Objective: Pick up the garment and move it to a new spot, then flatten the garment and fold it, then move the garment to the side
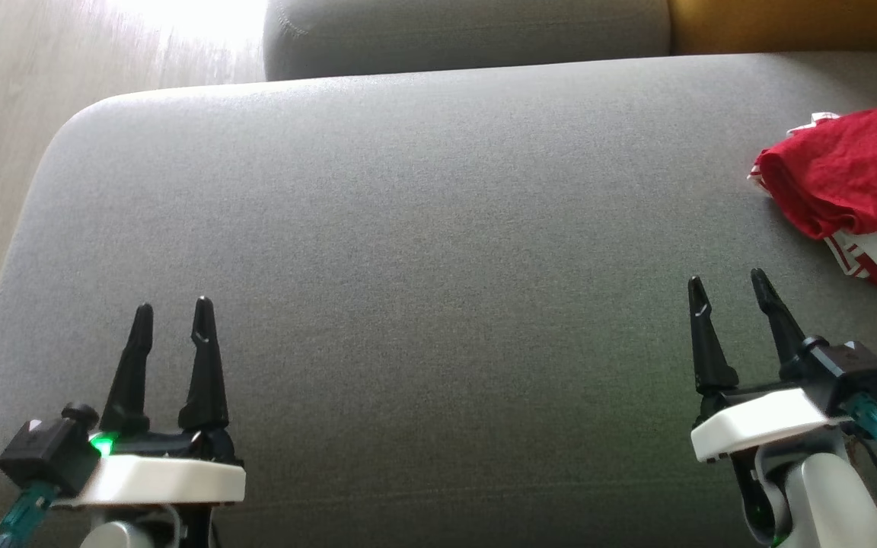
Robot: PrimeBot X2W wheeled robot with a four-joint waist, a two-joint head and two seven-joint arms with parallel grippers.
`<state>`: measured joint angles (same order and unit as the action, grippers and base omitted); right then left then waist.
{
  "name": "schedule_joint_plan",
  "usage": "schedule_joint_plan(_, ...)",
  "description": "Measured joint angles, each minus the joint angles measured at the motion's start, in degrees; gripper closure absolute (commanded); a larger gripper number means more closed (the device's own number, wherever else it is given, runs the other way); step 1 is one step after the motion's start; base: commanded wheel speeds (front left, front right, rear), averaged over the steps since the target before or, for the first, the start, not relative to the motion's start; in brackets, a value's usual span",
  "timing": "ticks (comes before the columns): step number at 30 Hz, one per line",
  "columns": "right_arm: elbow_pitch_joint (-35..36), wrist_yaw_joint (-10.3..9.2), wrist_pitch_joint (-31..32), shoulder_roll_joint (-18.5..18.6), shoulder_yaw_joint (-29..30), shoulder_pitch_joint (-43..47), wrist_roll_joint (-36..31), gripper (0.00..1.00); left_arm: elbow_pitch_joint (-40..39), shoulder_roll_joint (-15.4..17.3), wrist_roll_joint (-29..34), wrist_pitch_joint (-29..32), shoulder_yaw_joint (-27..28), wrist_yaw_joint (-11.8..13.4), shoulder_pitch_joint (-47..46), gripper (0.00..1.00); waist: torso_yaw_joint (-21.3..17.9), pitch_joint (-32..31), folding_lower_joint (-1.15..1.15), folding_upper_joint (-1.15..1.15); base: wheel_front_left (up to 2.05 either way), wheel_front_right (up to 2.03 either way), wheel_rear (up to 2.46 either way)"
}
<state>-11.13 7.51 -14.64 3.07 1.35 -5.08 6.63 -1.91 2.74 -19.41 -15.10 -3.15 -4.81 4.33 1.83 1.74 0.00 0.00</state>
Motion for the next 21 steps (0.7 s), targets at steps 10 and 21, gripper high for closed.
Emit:
schedule_joint_plan(10,0.0,0.0,0.0,0.0,-0.3,0.0,0.0,0.0,-0.5,0.0,-1.4,0.2,0.4,-0.8,0.2,0.0,-0.1,0.0,0.0,0.0,0.0,0.0,0.0)
schedule_joint_plan(21,-4.4,0.0,0.2,0.0,-0.4,2.0,0.0,1.0,4.4,-0.2,-2.8,0.5,0.0,-0.7,1.8,1.0,0.0,0.3,0.0,0.0,0.0,0.0,0.0)
